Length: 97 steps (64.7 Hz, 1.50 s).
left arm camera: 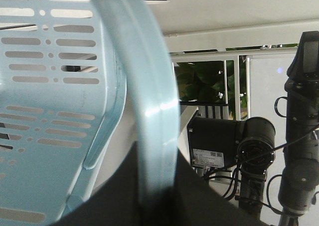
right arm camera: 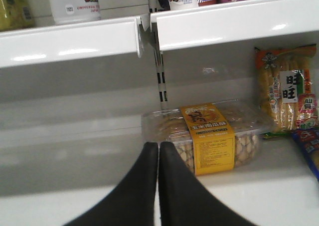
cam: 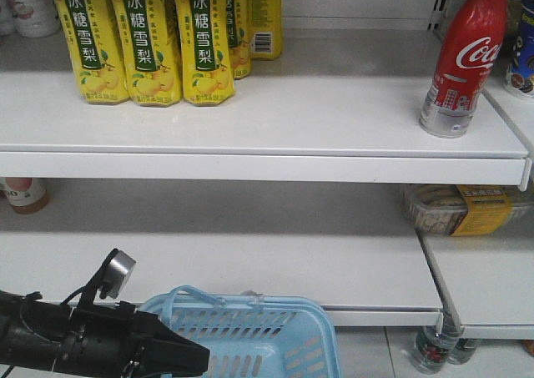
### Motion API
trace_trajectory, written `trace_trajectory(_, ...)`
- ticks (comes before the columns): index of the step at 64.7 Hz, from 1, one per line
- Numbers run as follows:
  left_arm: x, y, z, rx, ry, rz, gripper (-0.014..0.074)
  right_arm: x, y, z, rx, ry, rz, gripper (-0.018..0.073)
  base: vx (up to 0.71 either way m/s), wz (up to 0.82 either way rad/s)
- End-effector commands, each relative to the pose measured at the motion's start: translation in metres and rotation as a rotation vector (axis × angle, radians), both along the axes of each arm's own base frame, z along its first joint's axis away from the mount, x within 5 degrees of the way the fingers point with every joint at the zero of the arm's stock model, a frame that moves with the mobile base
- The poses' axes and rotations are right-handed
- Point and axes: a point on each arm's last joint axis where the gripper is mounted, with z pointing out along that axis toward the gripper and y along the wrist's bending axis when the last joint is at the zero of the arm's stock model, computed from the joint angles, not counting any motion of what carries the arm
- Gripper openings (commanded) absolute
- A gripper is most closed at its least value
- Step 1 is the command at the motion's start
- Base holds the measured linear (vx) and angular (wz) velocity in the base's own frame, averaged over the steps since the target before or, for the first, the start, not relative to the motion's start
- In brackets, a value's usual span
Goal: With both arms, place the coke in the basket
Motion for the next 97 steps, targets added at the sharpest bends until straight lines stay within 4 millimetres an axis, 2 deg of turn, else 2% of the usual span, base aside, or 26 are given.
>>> trace_trajectory(1,0.001,-0.004,0.021,-0.126,-0.046,-0.009,-0.0006,-0.007,0.0,0.035,-0.001,-0.159,-0.008,-0.0009,0.0,0.0)
trace_trajectory(11,0.001,-0.004,0.021,-0.126,-0.046,-0.009,-0.0006,-0.007,0.0,0.067,-0.038,-0.12,-0.007,-0.0009,0.0,0.0)
trace_trajectory(20,0.001,-0.004,0.021,-0.126,-0.046,-0.009,-0.0006,0.005,0.0,0.093,-0.113,-0.022,-0.005,-0.0009,0.0,0.0)
trace_trajectory(31,0.001,-0.004,0.021,-0.126,-0.046,-0.009,-0.0006,0.027,-0.001,0.113,-0.135,0.02,-0.003,-0.0009,0.0,0.0)
trace_trajectory(48,0.001,-0.004,0.021,-0.126,-0.046,-0.009,-0.0006,0.048,-0.003,0.122,-0.087,-0.074,-0.014,-0.0009,0.0,0.0)
trace_trajectory(64,0.001,-0.004,0.021,-0.126,-0.046,-0.009,-0.0006,0.05,-0.003,0.121,-0.162,-0.072,-0.016,0.0012,0.0,0.0)
trace_trajectory(73,0.001,-0.004,0.021,-0.126,-0.046,-0.009,-0.0006,0.05,-0.003,0.121,-0.164,-0.071,-0.016,0.0077,0.0,0.0)
trace_trajectory(80,0.001,-0.004,0.021,-0.126,-0.046,-0.009,-0.0006,0.05,-0.003,0.121,-0.164,-0.071,-0.016,0.0162,0.0,0.0)
trace_trajectory(97,0.001,-0.004,0.021,-0.126,-0.046,-0.009,-0.0006,0.05,-0.003,0.121,-0.16,-0.068,-0.015,0.0435,0.0,0.0)
